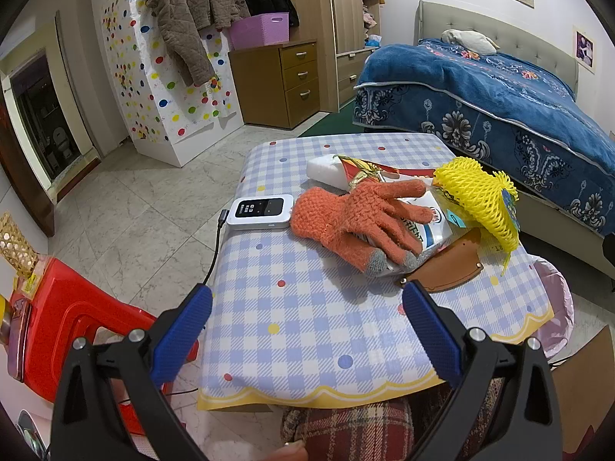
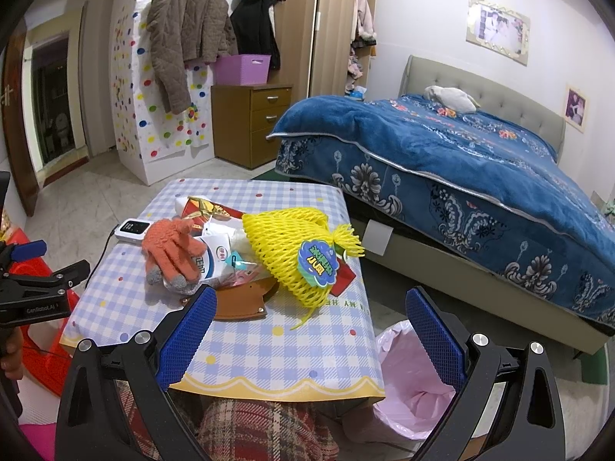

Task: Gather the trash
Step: 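Move the right gripper toward the yellow foam net on the table, then grasp the yellow foam net with the right gripper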

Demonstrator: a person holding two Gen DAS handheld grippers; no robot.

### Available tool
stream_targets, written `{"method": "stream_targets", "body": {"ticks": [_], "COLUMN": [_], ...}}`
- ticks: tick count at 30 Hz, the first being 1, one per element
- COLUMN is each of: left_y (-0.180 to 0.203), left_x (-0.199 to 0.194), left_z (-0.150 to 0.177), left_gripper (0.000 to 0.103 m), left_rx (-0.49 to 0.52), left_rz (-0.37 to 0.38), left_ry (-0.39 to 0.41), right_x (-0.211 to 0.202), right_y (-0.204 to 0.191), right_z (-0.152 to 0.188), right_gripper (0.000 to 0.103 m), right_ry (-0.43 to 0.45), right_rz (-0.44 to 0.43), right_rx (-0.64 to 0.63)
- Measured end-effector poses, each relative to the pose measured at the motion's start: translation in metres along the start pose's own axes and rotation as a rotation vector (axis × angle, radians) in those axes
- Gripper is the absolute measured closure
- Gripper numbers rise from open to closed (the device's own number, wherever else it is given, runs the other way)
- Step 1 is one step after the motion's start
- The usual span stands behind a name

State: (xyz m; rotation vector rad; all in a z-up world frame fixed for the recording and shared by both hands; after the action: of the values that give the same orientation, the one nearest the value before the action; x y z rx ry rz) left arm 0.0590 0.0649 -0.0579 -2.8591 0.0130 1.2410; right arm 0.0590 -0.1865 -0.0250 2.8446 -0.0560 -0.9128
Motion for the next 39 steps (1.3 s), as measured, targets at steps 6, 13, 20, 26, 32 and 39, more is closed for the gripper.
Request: {"method": "stream_targets", "body": {"ticks": [6,13,20,26,32,39], "left_y": [0.0,0.001,0.01,0.01,0.007,0.015], "left_x": [0.0,0.001,0.015,0.033,0.051,0.073], "left_z": [0.0,0.002,0.006,0.0,-0.007,-0.009], "left_gripper": [0.007,0.007,0.007,0.007,0.007,0.007], "left_rx": [0.0,0.003,0.046,0.041,0.047,0.047], "left_rz": [0.0,0.004,0.016,0.045,0.014,0.039], "left_ry": [0.0,0.0,0.003,0.009,-0.001,-0.013], "right_x": [0.0,0.003,0.032,0.065,0.104,0.148], "right_y": [-0.001,-0.005,-0.015,-0.032,-0.041,-0.035], "right_z": [0.001,0.004,0.008,0.006,0.014,0.029], "right_gripper": [0.005,0.006,0.005,0.005,0.006,0.011], "right_ry": [0.003,-0.006,-0.036,-0.05,-0.035,-0.08], "right_rz": [-0.003,-0.019,-0.027,-0.167,-0.065,-0.041], "right_rx": [0.001,-0.008,-0.082,-0.085,-0.191,-0.214]}}
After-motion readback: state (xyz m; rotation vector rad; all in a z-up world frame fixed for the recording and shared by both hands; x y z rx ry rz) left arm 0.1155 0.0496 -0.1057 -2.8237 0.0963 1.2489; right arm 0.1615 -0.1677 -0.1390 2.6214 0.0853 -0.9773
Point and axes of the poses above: each gripper's, at about its wrist camera, not at the fingertips, and x roughly the way its jaws point, y to its right, z to its underside, the point moved 10 cm from there along x, roughly the way its jaws point, and after that the axes turned 7 degrees about z, right-handed, at the moved point
